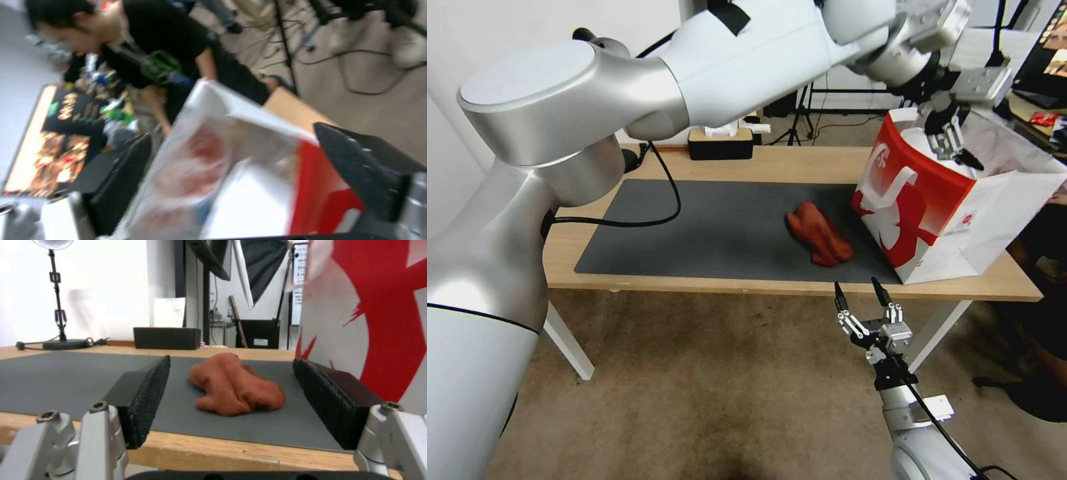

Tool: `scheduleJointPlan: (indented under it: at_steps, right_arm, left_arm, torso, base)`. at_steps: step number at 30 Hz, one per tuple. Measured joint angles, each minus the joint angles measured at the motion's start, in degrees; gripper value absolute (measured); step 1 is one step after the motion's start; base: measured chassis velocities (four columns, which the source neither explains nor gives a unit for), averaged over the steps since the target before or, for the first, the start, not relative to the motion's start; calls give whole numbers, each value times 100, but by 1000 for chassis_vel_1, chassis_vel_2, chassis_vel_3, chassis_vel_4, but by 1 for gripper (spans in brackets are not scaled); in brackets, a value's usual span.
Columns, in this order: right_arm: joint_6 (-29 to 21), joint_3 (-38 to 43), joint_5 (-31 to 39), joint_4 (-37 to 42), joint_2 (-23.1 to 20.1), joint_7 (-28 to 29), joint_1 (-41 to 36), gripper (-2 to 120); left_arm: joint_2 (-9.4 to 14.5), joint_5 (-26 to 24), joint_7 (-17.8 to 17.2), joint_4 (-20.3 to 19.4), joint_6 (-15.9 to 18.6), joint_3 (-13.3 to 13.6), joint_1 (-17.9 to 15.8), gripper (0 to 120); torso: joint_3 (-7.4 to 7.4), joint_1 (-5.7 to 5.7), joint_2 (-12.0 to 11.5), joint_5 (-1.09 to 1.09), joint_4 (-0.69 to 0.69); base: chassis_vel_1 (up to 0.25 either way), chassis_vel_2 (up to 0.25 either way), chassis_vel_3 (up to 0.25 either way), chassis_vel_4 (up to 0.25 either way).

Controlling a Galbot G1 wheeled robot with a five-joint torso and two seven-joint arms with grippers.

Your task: Sweep shrimp from table into container with towel, then put container into takeout bag.

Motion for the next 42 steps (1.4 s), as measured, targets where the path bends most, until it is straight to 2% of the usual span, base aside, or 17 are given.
scheduleJointPlan:
  at_steps: [8, 11, 15, 18, 19, 22, 23, 28, 30, 31, 33, 34, 36, 37, 39, 40, 42]
  right_arm:
    - [-9, 38, 17, 17, -19, 5, -30, 74]
    - [-17, 8, 21, -36, -7, 7, -6, 74]
    - [-24, -16, 21, -59, 0, 8, 11, 74]
    - [-51, -21, 26, -60, -2, 20, 32, 74]
    - [-51, -21, 26, -60, -2, 20, 32, 74]
    - [-70, -14, 33, -60, -8, 29, 43, 74]
    - [-70, -14, 33, -60, -8, 29, 43, 74]
    - [-83, -15, 38, -84, -9, 34, 58, 74]
    - [-90, -26, 38, -92, -4, 35, 61, 74]
    - [-90, -26, 38, -92, -4, 35, 61, 74]
    - [-98, -55, 38, -93, 1, 35, 72, 74]
    - [-98, -55, 38, -93, 1, 35, 72, 74]
    - [-104, -73, 35, -98, 3, 37, 75, 74]
    - [-104, -73, 35, -98, 3, 37, 75, 74]
    - [-105, -94, 19, -122, 22, 37, 76, 74]
    - [-105, -94, 19, -122, 22, 37, 76, 74]
    - [-105, -111, -2, -125, 47, 37, 72, 75]
  left_arm:
    - [578, 326, -727, -129, 82, -531, 468, 100]
    - [1374, 468, -1470, -777, 357, -942, 982, 100]
    - [1898, 567, -1803, -1136, 511, -1196, 1225, 100]
    - [2820, 582, -2919, -2003, 956, -1455, 1605, 100]
    - [2820, 582, -2919, -2003, 956, -1455, 1605, 100]
    - [3455, 439, -3976, -2824, 1372, -1855, 2108, 100]
    - [3455, 439, -3976, -2824, 1372, -1855, 2108, 100]
    - [4449, 414, -4534, -3648, 1625, -2666, 3035, 100]
    - [5071, 622, -4755, -4052, 1666, -3420, 3860, 100]
    - [5071, 622, -4755, -4052, 1666, -3420, 3860, 100]
    - [5461, 778, -4985, -4520, 1718, -4289, 4794, 100]
    - [5461, 778, -4985, -4520, 1718, -4289, 4794, 100]
    - [5751, 896, -5140, -5030, 1768, -5220, 5829, 100]
    - [5751, 896, -5140, -5030, 1768, -5220, 5829, 100]
    - [6042, 1025, -5642, -5633, 1703, -6182, 7099, 100]
    - [6042, 1025, -5642, -5633, 1703, -6182, 7099, 100]
    - [6060, 1022, -6004, -5989, 1641, -6969, 8202, 100]
  torso:
    - [1, 0, 0, -1, 1]
    - [1, 0, 0, -2, 2]
    - [1, 1, 0, -3, 2]
    - [1, 0, 0, -5, 4]
    - [1, 0, 0, -5, 4]
    - [0, 0, 0, -4, -1]
    - [0, 0, 0, -4, -1]
    - [0, 0, 0, -2, -2]
    - [0, 0, 0, -8, 5]
    - [0, 0, 0, -8, 5]
    - [-1, -1, 1, 1, 4]
    - [-1, -1, 1, 1, 4]
    - [0, 0, 0, -3, -3]
    - [0, 0, 0, -3, -3]
    - [-1, -1, 1, 2, 3]
    - [-1, -1, 1, 2, 3]
    - [-1, -1, 1, 0, 1]
  base:
    - [0, 0, 0, 0]
    - [0, 0, 0, 0]
    - [0, 0, 0, 0]
    - [0, 0, 0, 0]
    - [0, 0, 0, 0]
    - [0, 0, 0, 0]
    - [0, 0, 0, 0]
    - [0, 0, 0, 0]
    - [0, 0, 0, 0]
    - [0, 0, 0, 0]
    - [0, 0, 0, 0]
    - [0, 0, 0, 0]
    - [0, 0, 0, 0]
    - [0, 0, 0, 0]
    - [0, 0, 0, 0]
    - [0, 0, 0, 0]
    - [0, 0, 0, 0]
